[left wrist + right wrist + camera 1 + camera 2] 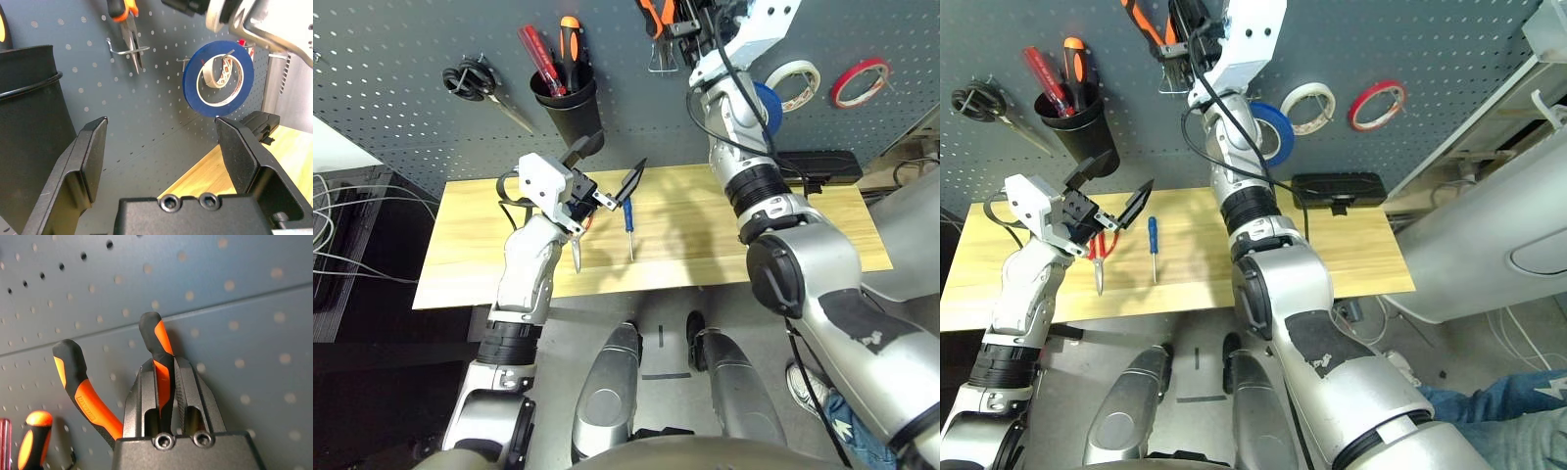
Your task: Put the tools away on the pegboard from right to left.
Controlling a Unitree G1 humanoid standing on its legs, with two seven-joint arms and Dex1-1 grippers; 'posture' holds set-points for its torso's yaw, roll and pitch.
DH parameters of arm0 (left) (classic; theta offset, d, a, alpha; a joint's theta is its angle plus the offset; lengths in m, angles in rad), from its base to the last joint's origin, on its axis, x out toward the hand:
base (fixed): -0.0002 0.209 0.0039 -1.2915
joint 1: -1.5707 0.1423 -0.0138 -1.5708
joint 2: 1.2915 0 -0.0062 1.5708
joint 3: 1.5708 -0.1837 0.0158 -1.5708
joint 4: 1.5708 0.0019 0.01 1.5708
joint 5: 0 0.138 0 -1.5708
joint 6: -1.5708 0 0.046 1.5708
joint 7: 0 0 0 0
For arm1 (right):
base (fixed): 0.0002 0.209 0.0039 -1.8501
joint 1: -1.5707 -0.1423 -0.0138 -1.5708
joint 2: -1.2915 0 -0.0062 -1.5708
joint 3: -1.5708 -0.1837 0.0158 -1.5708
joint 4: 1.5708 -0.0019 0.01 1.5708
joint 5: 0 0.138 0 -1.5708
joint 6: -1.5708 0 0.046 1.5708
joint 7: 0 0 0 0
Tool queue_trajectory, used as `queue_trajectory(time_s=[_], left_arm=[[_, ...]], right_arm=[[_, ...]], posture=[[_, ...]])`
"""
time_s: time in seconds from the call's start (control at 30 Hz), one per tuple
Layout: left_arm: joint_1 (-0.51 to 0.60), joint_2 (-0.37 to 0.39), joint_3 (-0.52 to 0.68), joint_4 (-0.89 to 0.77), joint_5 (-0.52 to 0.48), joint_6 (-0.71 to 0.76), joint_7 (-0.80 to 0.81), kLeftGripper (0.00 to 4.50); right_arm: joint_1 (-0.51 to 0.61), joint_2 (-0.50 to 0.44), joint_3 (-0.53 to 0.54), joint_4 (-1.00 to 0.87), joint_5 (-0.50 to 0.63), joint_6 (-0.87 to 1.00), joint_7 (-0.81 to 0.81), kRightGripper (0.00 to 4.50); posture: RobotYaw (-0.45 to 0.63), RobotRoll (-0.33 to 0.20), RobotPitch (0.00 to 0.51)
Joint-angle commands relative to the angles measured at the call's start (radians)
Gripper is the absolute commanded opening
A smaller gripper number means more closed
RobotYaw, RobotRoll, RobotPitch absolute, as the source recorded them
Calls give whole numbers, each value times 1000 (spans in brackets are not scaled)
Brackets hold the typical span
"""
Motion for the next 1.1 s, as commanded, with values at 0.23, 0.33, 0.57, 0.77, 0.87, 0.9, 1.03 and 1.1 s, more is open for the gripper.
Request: queue_trajectory(time_s=[0.23,0.33,0.57,0.77,0.87,0.9,1.03,1.1], left_arm=[[29,-4,-7,-9,5,6,-3,4500],[28,-4,-8,-7,5,6,-4,4500],[23,-5,-10,0,5,5,-7,4500],[18,-5,-10,6,5,5,-8,4500],[17,-3,-12,8,5,6,-13,4500],[15,-2,-12,11,5,6,-15,4500],[13,1,-17,19,8,8,-25,4500],[14,5,-22,23,14,11,-32,4500]], right_arm=[[32,-2,22,17,-44,-26,-24,260],[46,-6,29,19,-59,-26,-34,260],[64,-9,29,-3,-53,-12,-46,990],[108,-5,34,-103,-37,6,-35,2992],[182,-2,63,-246,-27,48,-6,4014],[214,-1,77,-308,-20,81,10,4377],[343,-8,132,-556,21,245,78,4444],[400,-22,157,-664,42,320,113,4444]], posture=[[276,0,289],[274,0,288],[270,0,288],[264,0,287],[262,0,288],[259,0,288],[254,0,289],[249,0,289]])
